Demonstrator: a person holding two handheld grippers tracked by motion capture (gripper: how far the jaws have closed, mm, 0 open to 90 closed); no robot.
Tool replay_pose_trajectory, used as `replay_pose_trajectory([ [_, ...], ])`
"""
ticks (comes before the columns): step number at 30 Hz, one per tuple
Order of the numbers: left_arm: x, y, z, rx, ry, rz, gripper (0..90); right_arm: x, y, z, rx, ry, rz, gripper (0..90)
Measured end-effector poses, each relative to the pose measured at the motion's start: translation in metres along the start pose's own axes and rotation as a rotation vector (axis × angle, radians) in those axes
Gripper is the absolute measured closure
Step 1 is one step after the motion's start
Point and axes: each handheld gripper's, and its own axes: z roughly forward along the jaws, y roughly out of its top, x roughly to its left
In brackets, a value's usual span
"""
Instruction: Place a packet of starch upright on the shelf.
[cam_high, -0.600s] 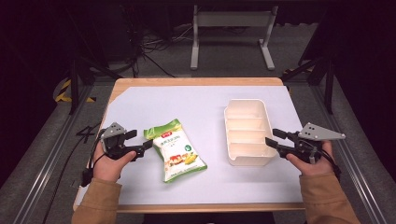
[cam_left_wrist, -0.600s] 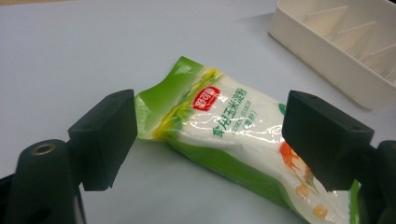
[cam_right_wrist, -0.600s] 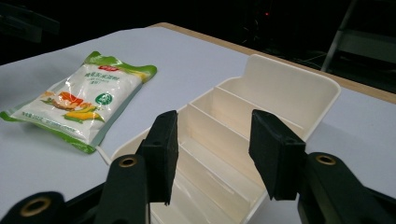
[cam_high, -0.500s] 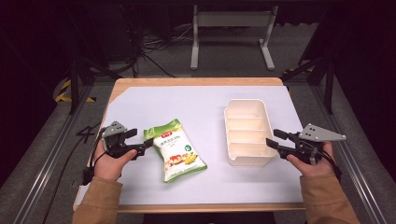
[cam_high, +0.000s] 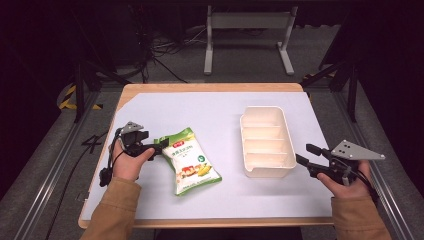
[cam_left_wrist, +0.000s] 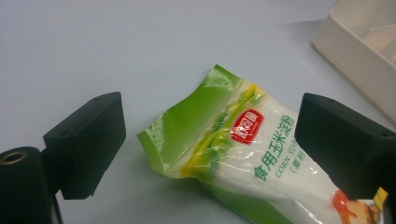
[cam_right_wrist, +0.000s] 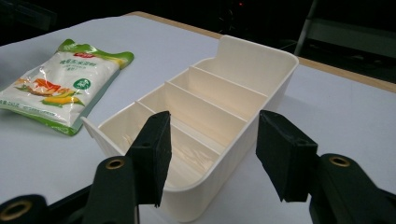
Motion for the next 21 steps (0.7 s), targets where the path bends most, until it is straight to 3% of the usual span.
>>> replay_pose_trajectory([
  [11,0.012,-0.001,0.036,0.162,0.017,-0.073,10.8,0.004,-0.009,-0.014,0.02,-0.04,0.005,46.0],
  [15,0.014,-0.004,0.044,0.212,-0.031,-0.114,13.2,0.004,-0.011,-0.016,0.03,-0.049,0.006,46.0],
  [17,0.014,-0.005,0.047,0.218,-0.052,-0.126,13.8,0.005,-0.012,-0.016,0.032,-0.052,0.004,45.9],
  [21,0.013,-0.005,0.047,0.219,-0.055,-0.111,15.7,0.006,-0.012,-0.015,0.034,-0.048,0.005,46.0],
])
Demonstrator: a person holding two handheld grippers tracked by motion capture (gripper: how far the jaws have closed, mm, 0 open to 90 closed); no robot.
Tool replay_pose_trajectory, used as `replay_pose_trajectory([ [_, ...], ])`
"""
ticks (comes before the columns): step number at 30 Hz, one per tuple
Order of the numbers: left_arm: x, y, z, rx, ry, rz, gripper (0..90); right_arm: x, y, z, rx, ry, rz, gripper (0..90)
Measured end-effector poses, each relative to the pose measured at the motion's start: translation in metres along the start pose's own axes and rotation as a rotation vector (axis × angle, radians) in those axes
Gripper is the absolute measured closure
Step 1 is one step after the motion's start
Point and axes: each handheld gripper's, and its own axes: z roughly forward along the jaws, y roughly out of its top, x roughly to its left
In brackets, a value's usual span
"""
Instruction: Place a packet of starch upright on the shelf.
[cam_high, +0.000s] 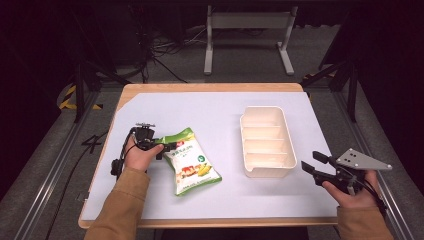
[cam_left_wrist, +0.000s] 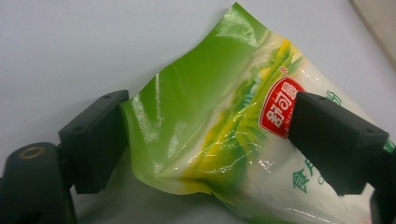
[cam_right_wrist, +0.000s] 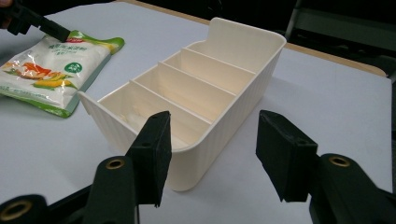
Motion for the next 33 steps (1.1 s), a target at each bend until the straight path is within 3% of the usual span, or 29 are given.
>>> replay_pose_trajectory([
  [4,-0.001,-0.003,-0.001,0.011,-0.039,0.012,27.6,0.002,0.001,0.003,0.007,0.009,-0.004,45.9],
  [12,-0.001,-0.006,0.001,0.025,-0.081,0.012,37.3,0.004,0.002,0.007,0.01,0.026,0.004,45.7],
  [14,-0.001,-0.007,0.002,0.033,-0.117,0.018,44.0,0.004,0.002,0.008,0.007,0.026,0.007,45.5],
  [16,0.002,-0.01,0.002,0.043,-0.183,-0.008,58.2,0.005,0.002,0.009,0.008,0.025,0.009,45.5],
  [18,0.002,-0.01,0.001,0.041,-0.199,-0.001,64.6,0.005,0.003,0.01,0.009,0.031,0.005,45.8],
  [19,0.001,-0.009,0.0,0.041,-0.194,0.012,70.7,0.006,0.003,0.01,0.014,0.035,0.008,46.4],
  [21,-0.001,-0.009,0.0,0.042,-0.185,0.02,72.3,0.006,0.003,0.01,0.014,0.036,0.009,46.7],
  [23,-0.006,-0.008,-0.002,0.034,-0.165,0.055,75.0,0.006,0.003,0.011,0.02,0.039,0.009,49.3],
  [26,-0.011,-0.007,-0.004,0.026,-0.149,0.071,76.0,0.006,0.003,0.01,0.026,0.043,0.007,51.7],
  [32,-0.026,0.001,-0.017,-0.041,-0.125,0.162,77.8,0.006,0.005,0.007,0.044,0.053,0.011,60.3],
  [33,-0.026,0.001,-0.017,-0.041,-0.125,0.162,78.0,0.006,0.005,0.007,0.044,0.053,0.011,60.3],
])
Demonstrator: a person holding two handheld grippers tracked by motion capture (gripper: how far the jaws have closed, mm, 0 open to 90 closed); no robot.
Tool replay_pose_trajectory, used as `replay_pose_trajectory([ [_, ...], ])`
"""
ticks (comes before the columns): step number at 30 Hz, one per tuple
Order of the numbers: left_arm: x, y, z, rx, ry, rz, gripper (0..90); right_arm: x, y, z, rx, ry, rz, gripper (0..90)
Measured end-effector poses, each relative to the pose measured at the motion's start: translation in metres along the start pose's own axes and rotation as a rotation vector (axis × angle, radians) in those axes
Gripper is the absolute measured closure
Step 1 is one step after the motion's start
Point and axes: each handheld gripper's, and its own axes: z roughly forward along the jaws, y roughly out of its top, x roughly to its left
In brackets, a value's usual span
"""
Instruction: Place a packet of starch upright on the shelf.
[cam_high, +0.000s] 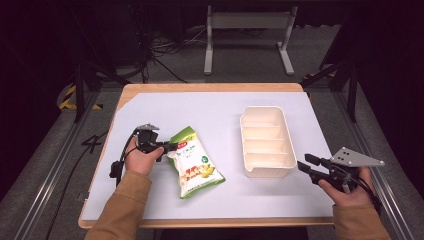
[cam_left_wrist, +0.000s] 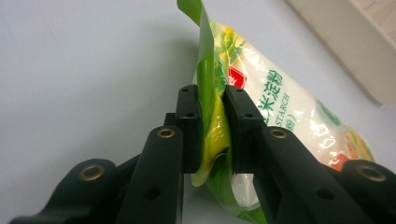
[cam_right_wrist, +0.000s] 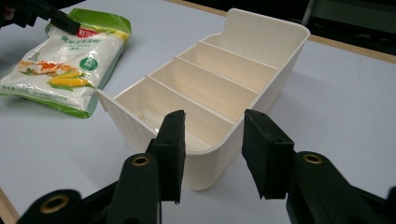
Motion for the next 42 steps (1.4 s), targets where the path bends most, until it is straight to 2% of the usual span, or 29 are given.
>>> replay_pose_trajectory([
  [1,-0.009,0.005,-0.007,-0.034,-0.007,0.028,78.1,0.001,0.001,-0.001,-0.001,0.001,0.005,61.3],
  [2,-0.009,0.005,-0.007,-0.034,-0.007,0.028,78.2,0.001,0.001,-0.001,-0.001,0.001,0.005,61.3],
  [4,-0.017,0.01,-0.015,-0.077,-0.022,0.052,78.4,0.003,0.002,-0.002,0.003,0.007,0.006,62.4],
  [5,-0.022,0.012,-0.019,-0.093,-0.03,0.073,78.5,0.004,0.003,-0.002,-0.002,0.012,0.006,62.6],
  [6,-0.031,0.017,-0.026,-0.121,-0.038,0.121,78.7,0.006,0.006,-0.003,-0.001,0.021,0.007,63.2],
  [10,-0.054,0.025,-0.038,-0.172,-0.064,0.2,79.1,0.012,0.011,-0.004,-0.008,0.035,-0.01,63.7],
  [11,-0.054,0.025,-0.038,-0.172,-0.064,0.2,79.1,0.014,0.012,-0.005,-0.011,0.04,-0.01,63.7],
  [14,-0.073,0.029,-0.046,-0.209,-0.096,0.254,79.3,0.017,0.016,-0.006,-0.021,0.054,-0.016,63.7],
  [17,-0.091,0.032,-0.053,-0.229,-0.107,0.322,79.6,0.022,0.02,-0.006,-0.03,0.076,-0.023,63.8],
  [19,-0.102,0.034,-0.057,-0.241,-0.122,0.351,79.9,0.025,0.022,-0.006,-0.036,0.092,-0.024,63.8],
  [20,-0.111,0.035,-0.061,-0.248,-0.129,0.382,80.0,0.028,0.025,-0.006,-0.043,0.108,-0.026,63.7],
  [21,-0.111,0.035,-0.061,-0.248,-0.129,0.382,80.1,0.028,0.025,-0.006,-0.043,0.108,-0.026,63.7],
  [24,-0.123,0.036,-0.066,-0.254,-0.144,0.438,80.3,0.033,0.032,-0.005,-0.054,0.13,-0.036,63.6],
  [26,-0.127,0.037,-0.068,-0.257,-0.155,0.458,80.4,0.039,0.04,-0.003,-0.073,0.167,-0.046,63.1],
  [28,-0.13,0.038,-0.069,-0.262,-0.169,0.47,80.4,0.041,0.043,-0.003,-0.078,0.175,-0.053,62.7],
  [29,-0.132,0.039,-0.069,-0.252,-0.19,0.465,80.4,0.042,0.045,-0.002,-0.083,0.183,-0.057,62.3],
  [30,-0.134,0.039,-0.069,-0.247,-0.202,0.454,80.3,0.044,0.049,-0.001,-0.092,0.199,-0.063,60.8],
  [31,-0.136,0.039,-0.07,-0.242,-0.208,0.461,80.4,0.046,0.052,0.001,-0.102,0.211,-0.065,58.7],
  [32,-0.138,0.04,-0.07,-0.242,-0.218,0.465,80.4,0.049,0.059,0.004,-0.123,0.242,-0.077,54.4],
  [33,-0.139,0.041,-0.071,-0.242,-0.226,0.473,80.4,0.049,0.059,0.004,-0.123,0.242,-0.077,54.4],
  [36,-0.145,0.042,-0.072,-0.254,-0.255,0.481,80.4,0.055,0.068,0.011,-0.134,0.299,-0.092,49.0],
  [41,-0.155,0.043,-0.076,-0.275,-0.269,0.543,80.5,0.067,0.083,0.027,-0.125,0.373,-0.123,40.1],
  [42,-0.157,0.043,-0.076,-0.28,-0.274,0.545,80.5,0.069,0.085,0.03,-0.127,0.383,-0.127,38.8],
])
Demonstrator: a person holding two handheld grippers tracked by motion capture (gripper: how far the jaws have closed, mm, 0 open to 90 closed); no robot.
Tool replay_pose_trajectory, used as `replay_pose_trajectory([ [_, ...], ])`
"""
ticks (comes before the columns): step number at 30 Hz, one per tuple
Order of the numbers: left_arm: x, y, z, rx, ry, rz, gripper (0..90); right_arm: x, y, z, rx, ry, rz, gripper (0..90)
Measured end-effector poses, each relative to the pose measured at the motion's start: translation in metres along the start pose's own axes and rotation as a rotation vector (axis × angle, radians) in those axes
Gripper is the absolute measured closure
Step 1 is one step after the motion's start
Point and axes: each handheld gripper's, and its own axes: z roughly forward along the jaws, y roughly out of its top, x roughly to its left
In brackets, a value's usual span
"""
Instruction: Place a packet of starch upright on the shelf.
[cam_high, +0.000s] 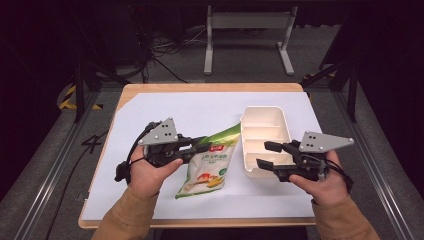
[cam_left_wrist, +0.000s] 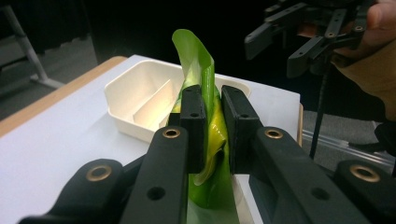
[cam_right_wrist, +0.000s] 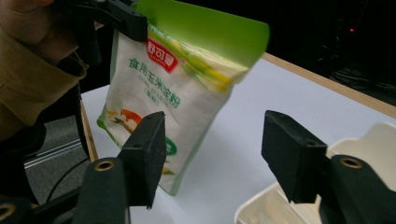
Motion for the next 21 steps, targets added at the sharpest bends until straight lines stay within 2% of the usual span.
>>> replay_pose_trajectory([
  [1,-0.001,0.001,0.0,-0.003,-0.009,0.009,80.5,0.0,0.002,0.004,0.001,0.007,-0.004,38.2],
  [2,-0.002,0.002,0.0,-0.006,-0.018,0.034,80.5,0.0,0.004,0.007,0.002,0.017,-0.008,37.6],
  [6,-0.005,0.004,0.001,-0.016,-0.048,0.053,80.5,0.001,0.009,0.019,0.011,0.054,-0.014,36.1],
  [9,-0.008,0.005,0.002,-0.024,-0.07,0.073,80.5,0.0,0.011,0.028,0.021,0.064,-0.009,34.4],
  [12,-0.009,0.006,0.003,-0.019,-0.079,0.067,80.5,-0.002,0.01,0.034,0.029,0.057,-0.006,30.9],
  [14,-0.01,0.006,0.004,-0.016,-0.084,0.058,80.5,-0.002,0.009,0.038,0.035,0.07,-0.003,30.2],
  [21,-0.015,0.007,0.01,-0.019,-0.1,0.079,80.5,-0.003,0.007,0.053,0.062,0.115,0.016,29.7],
])
